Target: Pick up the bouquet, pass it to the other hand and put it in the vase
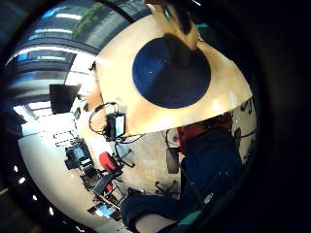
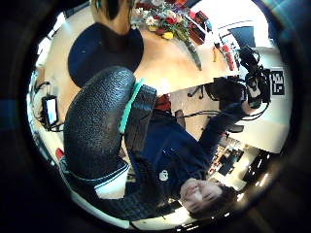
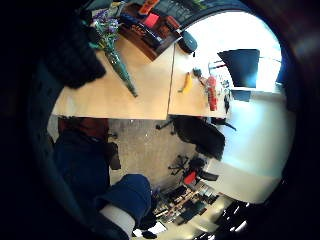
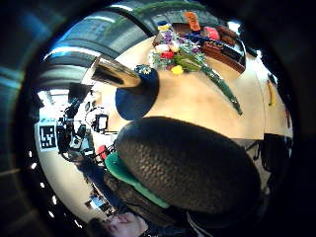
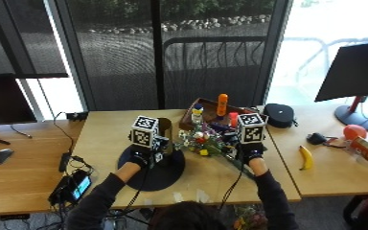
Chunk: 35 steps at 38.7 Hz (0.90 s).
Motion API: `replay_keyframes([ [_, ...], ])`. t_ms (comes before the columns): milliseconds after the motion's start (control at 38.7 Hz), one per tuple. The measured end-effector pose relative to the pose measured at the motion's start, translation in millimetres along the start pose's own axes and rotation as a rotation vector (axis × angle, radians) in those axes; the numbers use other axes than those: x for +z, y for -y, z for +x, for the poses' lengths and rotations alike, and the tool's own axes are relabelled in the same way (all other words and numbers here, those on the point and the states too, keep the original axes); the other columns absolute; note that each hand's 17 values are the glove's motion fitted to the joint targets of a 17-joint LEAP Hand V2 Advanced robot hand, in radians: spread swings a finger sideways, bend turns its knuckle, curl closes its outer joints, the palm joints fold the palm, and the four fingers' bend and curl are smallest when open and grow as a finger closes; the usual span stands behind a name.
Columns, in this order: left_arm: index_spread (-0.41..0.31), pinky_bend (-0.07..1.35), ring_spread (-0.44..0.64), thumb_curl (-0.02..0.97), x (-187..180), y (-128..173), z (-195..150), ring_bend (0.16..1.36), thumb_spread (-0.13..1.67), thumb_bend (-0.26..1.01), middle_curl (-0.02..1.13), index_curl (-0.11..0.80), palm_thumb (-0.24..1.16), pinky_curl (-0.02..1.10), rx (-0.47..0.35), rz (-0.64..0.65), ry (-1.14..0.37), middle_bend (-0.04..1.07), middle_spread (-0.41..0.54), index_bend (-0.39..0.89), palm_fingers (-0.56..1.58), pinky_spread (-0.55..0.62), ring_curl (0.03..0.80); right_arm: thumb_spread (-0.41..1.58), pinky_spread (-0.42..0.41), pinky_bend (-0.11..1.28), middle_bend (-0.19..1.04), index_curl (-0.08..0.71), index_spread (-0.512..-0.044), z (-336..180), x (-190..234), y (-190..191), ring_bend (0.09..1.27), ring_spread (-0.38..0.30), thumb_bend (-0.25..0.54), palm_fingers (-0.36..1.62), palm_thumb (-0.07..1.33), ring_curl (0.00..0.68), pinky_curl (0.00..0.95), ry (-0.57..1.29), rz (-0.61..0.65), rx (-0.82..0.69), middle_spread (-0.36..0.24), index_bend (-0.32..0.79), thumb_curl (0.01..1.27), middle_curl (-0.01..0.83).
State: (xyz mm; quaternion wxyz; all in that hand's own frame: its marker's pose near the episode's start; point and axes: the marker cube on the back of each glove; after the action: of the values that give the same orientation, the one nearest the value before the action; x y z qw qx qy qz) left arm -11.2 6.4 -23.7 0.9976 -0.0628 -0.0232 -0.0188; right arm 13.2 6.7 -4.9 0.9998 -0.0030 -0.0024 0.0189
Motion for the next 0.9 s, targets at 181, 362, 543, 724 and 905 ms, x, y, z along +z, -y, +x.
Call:
replay_keyframes([
  [181,-0.055,0.45,0.19,0.166,2.8,-4.3,-6.5,0.59,1.18,0.01,0.16,0.245,0.14,0.27,-0.007,0.077,0.065,0.17,0.188,0.18,0.24,0.25,0.248,1.06,0.082,0.67,0.27,0.060,-0.358,4.8,-4.1,-12.8,0.63,-0.039,-0.016,0.48,0.13,0.288,0.321,0.098,0.019,-0.031,-0.081,0.00,0.15,0.271],
  [362,-0.055,0.43,0.22,0.191,10.3,-9.8,-14.8,0.57,1.21,-0.01,0.18,0.277,0.16,0.28,-0.022,0.077,0.044,0.17,0.188,0.18,0.23,0.27,0.252,1.09,0.077,0.71,0.30,0.050,-0.352,6.6,-2.3,-8.2,0.66,-0.035,-0.015,0.46,0.13,0.310,0.347,0.088,0.011,-0.015,-0.077,0.03,0.18,0.304],
  [543,-0.055,0.43,0.23,0.208,5.1,-17.8,-19.9,0.57,1.22,-0.01,0.20,0.300,0.16,0.30,-0.035,0.086,0.004,0.16,0.198,0.17,0.22,0.28,0.257,1.11,0.087,0.79,0.28,0.040,-0.324,15.1,-8.0,5.3,0.67,-0.038,-0.018,0.45,0.13,0.321,0.370,0.119,0.018,0.031,-0.065,0.01,0.19,0.321],
  [724,-0.051,0.41,0.25,0.221,-4.9,-17.8,-20.9,0.56,1.23,-0.01,0.22,0.317,0.16,0.30,-0.026,0.114,-0.046,0.17,0.201,0.17,0.20,0.31,0.262,1.12,0.072,0.84,0.28,0.022,-0.287,29.1,-18.4,21.0,0.71,-0.047,-0.022,0.42,0.12,0.334,0.384,0.150,0.031,0.103,-0.054,0.01,0.20,0.337],
  [905,-0.045,0.41,0.27,0.230,-24.8,-20.8,-15.0,0.57,1.23,-0.01,0.23,0.318,0.16,0.31,-0.033,0.201,-0.013,0.17,0.210,0.15,0.18,0.33,0.268,1.12,0.066,0.84,0.29,0.033,-0.262,45.5,-10.9,42.4,0.71,-0.062,-0.009,0.44,0.14,0.337,0.380,0.202,0.025,0.190,-0.049,0.05,0.22,0.351],
])
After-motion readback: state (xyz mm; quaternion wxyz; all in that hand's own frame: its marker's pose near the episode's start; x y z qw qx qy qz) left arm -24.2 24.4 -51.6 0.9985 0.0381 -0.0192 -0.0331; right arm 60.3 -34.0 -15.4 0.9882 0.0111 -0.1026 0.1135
